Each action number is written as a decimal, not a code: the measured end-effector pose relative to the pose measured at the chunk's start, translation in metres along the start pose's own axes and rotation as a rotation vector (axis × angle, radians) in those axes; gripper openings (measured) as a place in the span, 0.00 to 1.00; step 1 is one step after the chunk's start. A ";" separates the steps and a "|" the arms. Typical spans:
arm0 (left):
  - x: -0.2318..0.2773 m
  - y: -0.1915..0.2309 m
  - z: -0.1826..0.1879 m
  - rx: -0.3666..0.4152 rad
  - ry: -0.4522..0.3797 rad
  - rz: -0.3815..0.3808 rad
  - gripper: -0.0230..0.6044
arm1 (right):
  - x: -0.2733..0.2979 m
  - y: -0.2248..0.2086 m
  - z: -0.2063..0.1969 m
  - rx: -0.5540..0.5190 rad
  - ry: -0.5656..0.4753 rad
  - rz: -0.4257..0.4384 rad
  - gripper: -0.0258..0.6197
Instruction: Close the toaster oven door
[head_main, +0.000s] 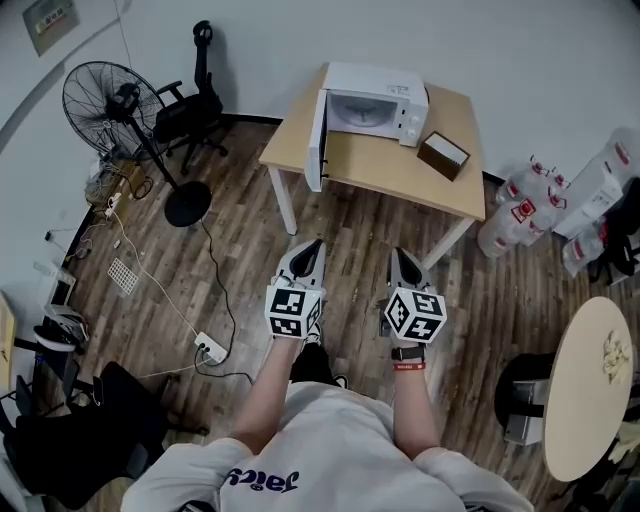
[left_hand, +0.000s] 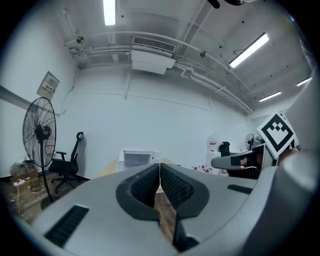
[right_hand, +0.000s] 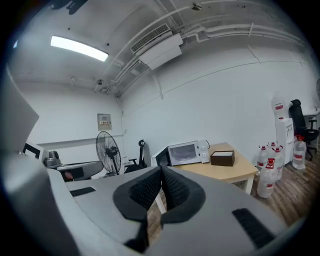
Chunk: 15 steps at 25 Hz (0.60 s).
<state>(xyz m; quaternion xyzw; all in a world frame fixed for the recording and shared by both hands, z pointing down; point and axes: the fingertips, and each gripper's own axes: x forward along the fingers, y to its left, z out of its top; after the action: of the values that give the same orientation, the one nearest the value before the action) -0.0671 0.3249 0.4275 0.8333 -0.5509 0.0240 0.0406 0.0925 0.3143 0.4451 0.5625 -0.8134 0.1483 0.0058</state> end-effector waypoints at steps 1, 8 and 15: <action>0.003 0.003 -0.002 -0.002 0.001 0.002 0.07 | 0.004 0.000 -0.001 0.002 0.000 0.003 0.06; 0.052 0.036 -0.012 -0.009 -0.007 -0.007 0.07 | 0.065 -0.004 -0.011 -0.018 0.037 0.012 0.06; 0.137 0.089 0.008 -0.030 -0.039 -0.053 0.07 | 0.165 -0.008 0.016 -0.023 0.030 0.034 0.06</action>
<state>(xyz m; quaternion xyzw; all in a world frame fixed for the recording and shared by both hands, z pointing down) -0.0949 0.1636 0.4346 0.8471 -0.5297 -0.0013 0.0429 0.0417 0.1575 0.4603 0.5461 -0.8244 0.1474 0.0220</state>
